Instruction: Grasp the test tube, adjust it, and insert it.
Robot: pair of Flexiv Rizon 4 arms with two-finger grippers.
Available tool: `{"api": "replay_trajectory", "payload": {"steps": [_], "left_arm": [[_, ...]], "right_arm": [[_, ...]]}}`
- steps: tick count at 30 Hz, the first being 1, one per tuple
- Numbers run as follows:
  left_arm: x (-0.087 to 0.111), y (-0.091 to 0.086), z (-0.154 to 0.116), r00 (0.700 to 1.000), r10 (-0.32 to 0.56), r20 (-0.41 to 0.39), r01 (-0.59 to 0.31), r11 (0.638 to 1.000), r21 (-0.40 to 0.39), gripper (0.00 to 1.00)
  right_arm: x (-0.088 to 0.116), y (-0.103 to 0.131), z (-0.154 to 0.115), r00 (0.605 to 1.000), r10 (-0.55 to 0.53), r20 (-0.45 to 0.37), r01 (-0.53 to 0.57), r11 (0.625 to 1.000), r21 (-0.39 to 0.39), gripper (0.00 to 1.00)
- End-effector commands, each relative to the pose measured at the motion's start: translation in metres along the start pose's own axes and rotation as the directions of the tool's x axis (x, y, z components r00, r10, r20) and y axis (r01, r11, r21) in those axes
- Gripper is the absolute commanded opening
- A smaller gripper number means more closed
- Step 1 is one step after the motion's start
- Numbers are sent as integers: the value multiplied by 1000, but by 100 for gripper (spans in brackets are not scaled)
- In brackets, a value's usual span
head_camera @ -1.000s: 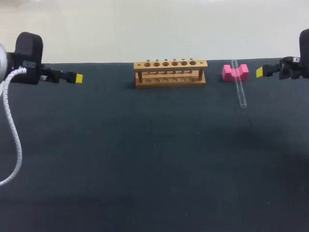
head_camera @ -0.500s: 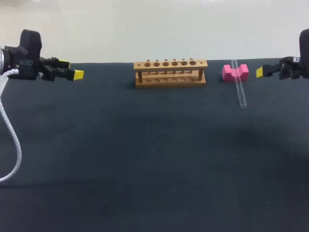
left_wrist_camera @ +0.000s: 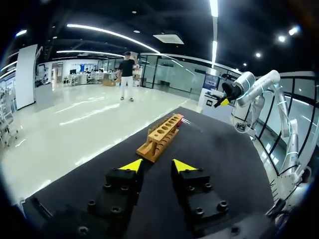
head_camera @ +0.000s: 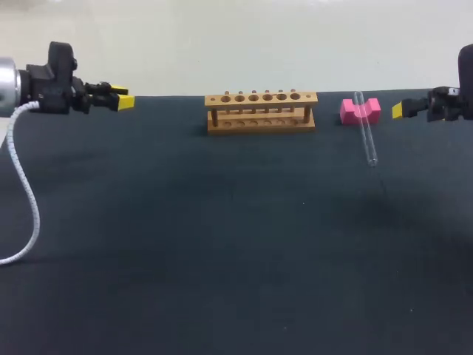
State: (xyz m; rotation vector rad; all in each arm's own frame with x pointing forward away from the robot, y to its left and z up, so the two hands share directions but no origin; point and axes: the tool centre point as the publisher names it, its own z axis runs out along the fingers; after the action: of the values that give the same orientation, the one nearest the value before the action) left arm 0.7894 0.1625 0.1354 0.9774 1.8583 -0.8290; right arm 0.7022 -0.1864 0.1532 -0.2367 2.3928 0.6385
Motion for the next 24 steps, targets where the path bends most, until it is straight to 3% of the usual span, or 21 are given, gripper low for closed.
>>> {"api": "replay_trajectory", "payload": {"steps": [1, 7, 24], "left_arm": [[-1, 12, 15, 1000, 8, -11, -7, 997, 81, 100], [3, 16, 32, 996, 91, -3, -91, 991, 97, 100], [13, 9, 57, 987, 163, 14, -163, 975, 153, 100]], "right_arm": [[0, 0, 0, 1000, -1, 0, 1, 1000, 1, 100], [0, 0, 0, 1000, -1, 0, 1, 1000, 1, 100], [0, 0, 0, 1000, -1, 0, 1, 1000, 1, 100]]}}
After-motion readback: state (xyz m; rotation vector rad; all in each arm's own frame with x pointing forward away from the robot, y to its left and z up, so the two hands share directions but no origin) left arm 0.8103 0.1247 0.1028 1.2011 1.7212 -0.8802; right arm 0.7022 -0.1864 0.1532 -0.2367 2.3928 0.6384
